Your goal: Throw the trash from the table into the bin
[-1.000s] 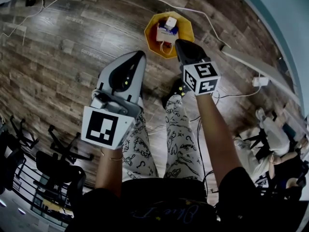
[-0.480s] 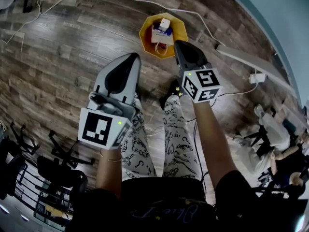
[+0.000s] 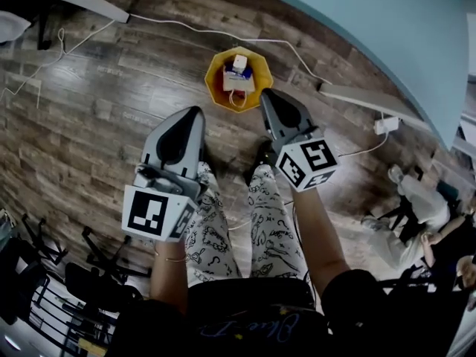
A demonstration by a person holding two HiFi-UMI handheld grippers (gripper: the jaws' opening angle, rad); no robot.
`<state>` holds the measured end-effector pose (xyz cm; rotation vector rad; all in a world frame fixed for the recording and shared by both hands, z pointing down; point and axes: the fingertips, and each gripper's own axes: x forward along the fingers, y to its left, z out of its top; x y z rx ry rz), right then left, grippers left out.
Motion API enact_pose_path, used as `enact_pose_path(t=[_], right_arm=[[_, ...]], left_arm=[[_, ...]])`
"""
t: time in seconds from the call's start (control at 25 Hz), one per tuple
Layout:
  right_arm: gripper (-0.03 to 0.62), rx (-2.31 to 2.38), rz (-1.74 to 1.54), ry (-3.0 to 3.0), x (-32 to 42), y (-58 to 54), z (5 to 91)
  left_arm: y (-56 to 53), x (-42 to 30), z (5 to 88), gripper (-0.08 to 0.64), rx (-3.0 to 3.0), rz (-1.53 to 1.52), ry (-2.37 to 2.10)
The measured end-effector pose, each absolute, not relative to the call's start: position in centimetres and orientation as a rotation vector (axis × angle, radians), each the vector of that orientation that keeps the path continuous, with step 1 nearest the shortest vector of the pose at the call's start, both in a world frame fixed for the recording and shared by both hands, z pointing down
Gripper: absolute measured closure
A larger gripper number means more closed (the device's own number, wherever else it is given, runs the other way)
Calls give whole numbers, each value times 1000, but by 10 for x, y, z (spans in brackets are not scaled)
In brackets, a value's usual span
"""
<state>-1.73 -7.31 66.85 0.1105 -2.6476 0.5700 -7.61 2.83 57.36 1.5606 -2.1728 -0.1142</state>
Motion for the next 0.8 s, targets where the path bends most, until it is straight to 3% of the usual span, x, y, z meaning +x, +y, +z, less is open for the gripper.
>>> enact_pose_path(t=[0.8], right_arm=[[584, 80, 626, -2783, 16, -46, 472]], left_arm=[[23, -44, 423, 552, 1732, -180, -2132]])
